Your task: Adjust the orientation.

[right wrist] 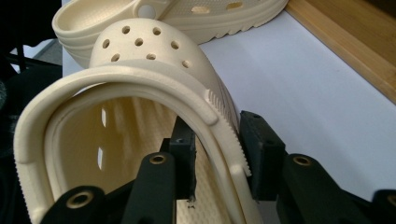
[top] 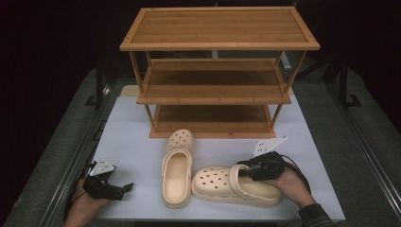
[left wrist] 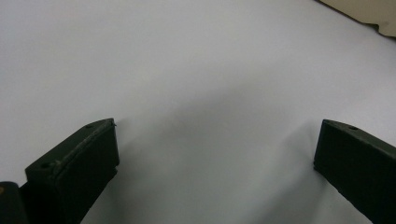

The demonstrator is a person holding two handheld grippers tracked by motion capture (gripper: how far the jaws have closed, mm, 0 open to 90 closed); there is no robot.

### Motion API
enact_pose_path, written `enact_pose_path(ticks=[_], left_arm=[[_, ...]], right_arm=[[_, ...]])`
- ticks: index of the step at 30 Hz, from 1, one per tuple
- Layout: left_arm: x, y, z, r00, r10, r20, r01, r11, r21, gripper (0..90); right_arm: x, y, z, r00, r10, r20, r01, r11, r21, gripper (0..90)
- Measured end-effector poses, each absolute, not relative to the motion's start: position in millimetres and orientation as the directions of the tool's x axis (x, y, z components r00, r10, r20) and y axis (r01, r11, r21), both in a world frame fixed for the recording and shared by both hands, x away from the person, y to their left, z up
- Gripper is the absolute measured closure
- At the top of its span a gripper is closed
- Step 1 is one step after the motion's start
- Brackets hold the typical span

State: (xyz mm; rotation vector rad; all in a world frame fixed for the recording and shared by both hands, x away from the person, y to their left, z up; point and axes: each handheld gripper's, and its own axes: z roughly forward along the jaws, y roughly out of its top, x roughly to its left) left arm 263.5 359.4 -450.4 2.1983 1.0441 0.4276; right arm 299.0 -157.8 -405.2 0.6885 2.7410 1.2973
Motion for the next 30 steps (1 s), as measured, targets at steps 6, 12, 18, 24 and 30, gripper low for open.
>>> enact_pose_path(ticks=[6,12,18,24,30], left_arm=[[263.5,359.4,-450.4,0.628,0.778,0.01,0.563,-0.464,0.683,0.0],[263.6,359.4,-450.4,0.628,0.778,0.01,0.564,-0.464,0.684,0.0],[263.6,359.4,-450.4,0.628,0.778,0.01,0.564,-0.464,0.683,0.0],[263.6,359.4,-450.4,0.629,0.778,0.01,0.564,-0.464,0.683,0.0],[263.7,359.4,-450.4,0.629,0.778,0.009,0.564,-0.464,0.683,0.0]], right_arm=[[297.0,-158.3,-403.9,-0.908,0.397,0.132,0.356,0.566,0.744,71.1],[295.9,-160.6,-402.2,-0.909,0.4,0.115,0.348,0.578,0.738,74.3],[297.9,-170.1,-398.0,-0.887,0.453,0.088,0.36,0.56,0.746,75.8],[307.5,-190.2,-390.2,-0.836,0.546,0.053,0.394,0.529,0.752,76.0],[324.9,-207.0,-389.5,-0.773,0.634,0.019,0.429,0.5,0.752,76.0]])
